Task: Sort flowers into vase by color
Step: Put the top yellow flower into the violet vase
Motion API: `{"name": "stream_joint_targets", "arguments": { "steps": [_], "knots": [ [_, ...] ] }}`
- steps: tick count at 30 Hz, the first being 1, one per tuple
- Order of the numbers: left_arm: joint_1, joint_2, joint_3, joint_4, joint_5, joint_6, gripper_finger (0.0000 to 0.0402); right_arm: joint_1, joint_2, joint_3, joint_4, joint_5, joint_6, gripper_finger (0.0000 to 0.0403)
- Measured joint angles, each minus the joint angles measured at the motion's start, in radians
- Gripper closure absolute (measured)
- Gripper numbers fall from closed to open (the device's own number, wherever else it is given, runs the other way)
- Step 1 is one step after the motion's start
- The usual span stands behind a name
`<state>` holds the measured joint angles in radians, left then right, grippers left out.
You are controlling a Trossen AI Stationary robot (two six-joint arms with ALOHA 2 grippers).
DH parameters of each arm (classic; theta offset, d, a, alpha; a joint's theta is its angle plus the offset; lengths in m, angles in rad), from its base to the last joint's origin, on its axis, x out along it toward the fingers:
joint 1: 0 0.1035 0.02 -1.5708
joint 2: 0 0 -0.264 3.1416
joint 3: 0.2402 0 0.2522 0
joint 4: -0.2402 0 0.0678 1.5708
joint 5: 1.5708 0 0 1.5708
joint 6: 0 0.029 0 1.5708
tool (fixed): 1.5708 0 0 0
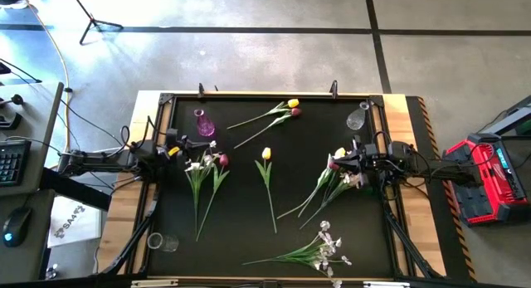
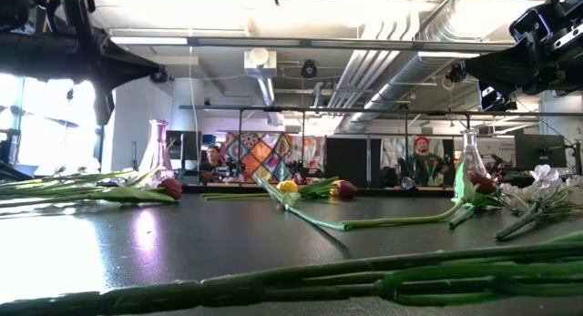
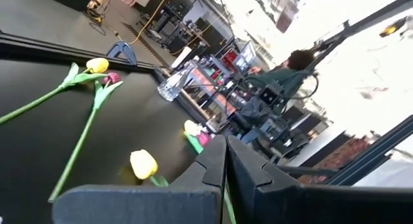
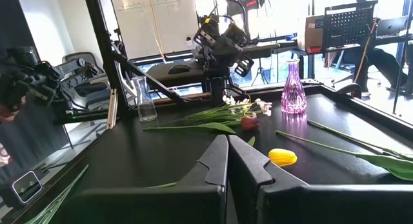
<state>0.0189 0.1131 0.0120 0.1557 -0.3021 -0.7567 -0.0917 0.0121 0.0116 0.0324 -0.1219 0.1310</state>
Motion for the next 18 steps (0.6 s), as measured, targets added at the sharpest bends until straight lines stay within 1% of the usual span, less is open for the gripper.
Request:
{"name": "stream_joint_targets", "arguments": {
  "steps": [2,4,5,8,10,11,14,18],
  "knots": [
    [0.000,0.000,0.000,0.012,0.001,-0.020,0.0402,0.000,0.000,0.000,0.046,0.004,0.000,0.0402],
    [0.000,0.001,0.000,0.033,0.002,-0.049,0.0402,0.000,0.000,0.000,0.144,0.041,0.046,0.0402],
    [0.000,0.004,0.000,0.043,0.002,-0.062,0.0402,0.000,0.000,0.000,0.196,0.084,0.099,0.0402],
    [0.000,0.027,0.000,0.078,0.026,-0.094,0.0402,0.000,0.000,0.000,0.312,0.281,0.345,0.0402],
    [0.000,0.059,0.012,0.092,0.040,-0.106,0.0402,0.000,0.001,0.000,0.326,0.401,0.479,0.0402],
    [0.000,0.081,0.024,0.091,0.049,-0.104,0.0402,0.000,0.002,0.000,0.322,0.431,0.550,0.0402],
    [0.000,0.169,0.082,0.095,0.066,-0.066,0.0402,0.000,0.009,0.000,0.308,0.432,0.712,0.0402],
    [0.000,0.336,0.197,0.092,0.068,0.008,0.0401,0.000,0.058,0.000,0.298,0.437,0.935,0.0402]
  ]
}}
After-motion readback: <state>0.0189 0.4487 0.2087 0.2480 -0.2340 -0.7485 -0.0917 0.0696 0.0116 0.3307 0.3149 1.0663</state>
